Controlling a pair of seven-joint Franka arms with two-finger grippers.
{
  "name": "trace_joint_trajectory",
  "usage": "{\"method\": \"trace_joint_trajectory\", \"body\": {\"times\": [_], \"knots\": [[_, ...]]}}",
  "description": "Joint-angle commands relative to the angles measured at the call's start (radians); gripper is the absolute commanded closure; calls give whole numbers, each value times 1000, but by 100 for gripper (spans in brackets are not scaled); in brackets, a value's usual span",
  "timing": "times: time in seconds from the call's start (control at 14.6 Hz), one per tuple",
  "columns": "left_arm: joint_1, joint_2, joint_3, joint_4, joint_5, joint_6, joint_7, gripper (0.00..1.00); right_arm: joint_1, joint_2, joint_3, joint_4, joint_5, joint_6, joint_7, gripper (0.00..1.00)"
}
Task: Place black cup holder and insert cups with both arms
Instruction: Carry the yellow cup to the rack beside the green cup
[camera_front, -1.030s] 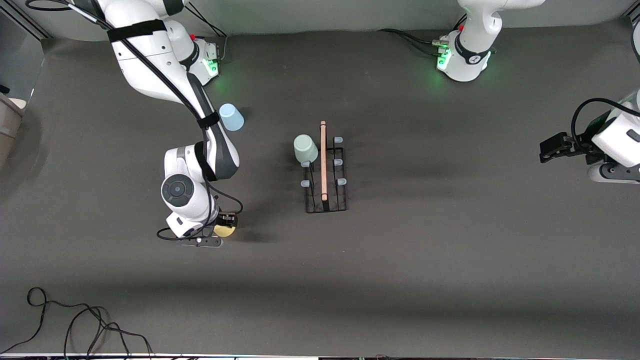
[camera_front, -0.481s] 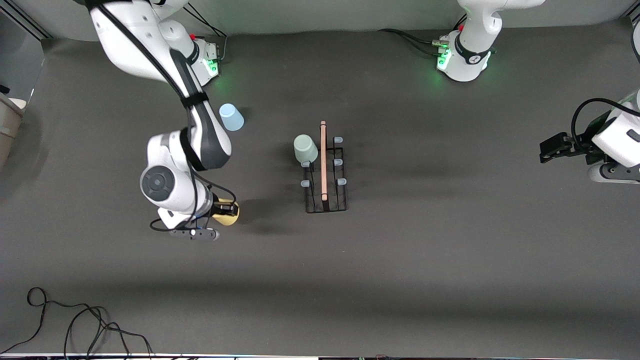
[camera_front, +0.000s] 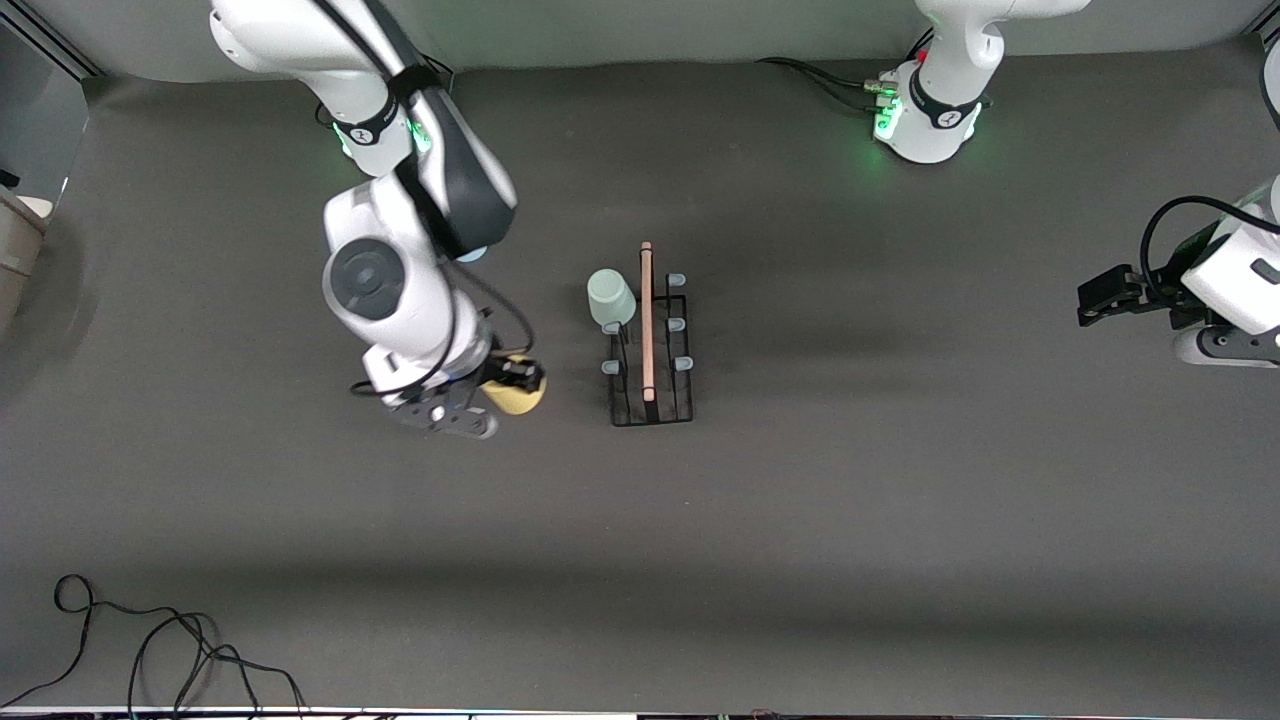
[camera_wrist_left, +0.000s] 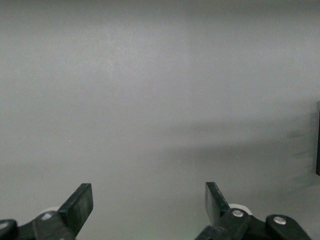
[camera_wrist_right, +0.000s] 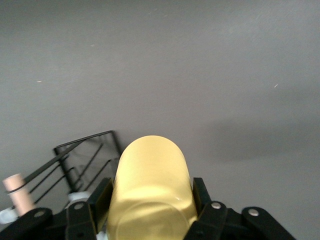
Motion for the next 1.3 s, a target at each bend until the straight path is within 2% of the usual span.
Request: {"method": "trace_joint_trajectory", "body": {"times": [0.0, 0.48, 1.1, 1.17, 1.24], "knots": [[-11, 4, 4, 14, 4, -6, -17, 0, 69, 46, -9, 70, 39, -18, 127, 76], [-11, 4, 4, 14, 4, -3, -17, 0, 131, 103, -9, 82, 37, 54, 220, 76], [-11, 4, 4, 14, 4, 1, -20, 0, 151, 169, -9, 79, 37, 141, 246, 74], [-11, 4, 4, 14, 4, 1, -20, 0, 157, 175, -9, 79, 37, 144, 246, 63], [-11, 4, 4, 14, 4, 1, -20, 0, 157, 184, -9, 79, 37, 144, 249, 38]]}}
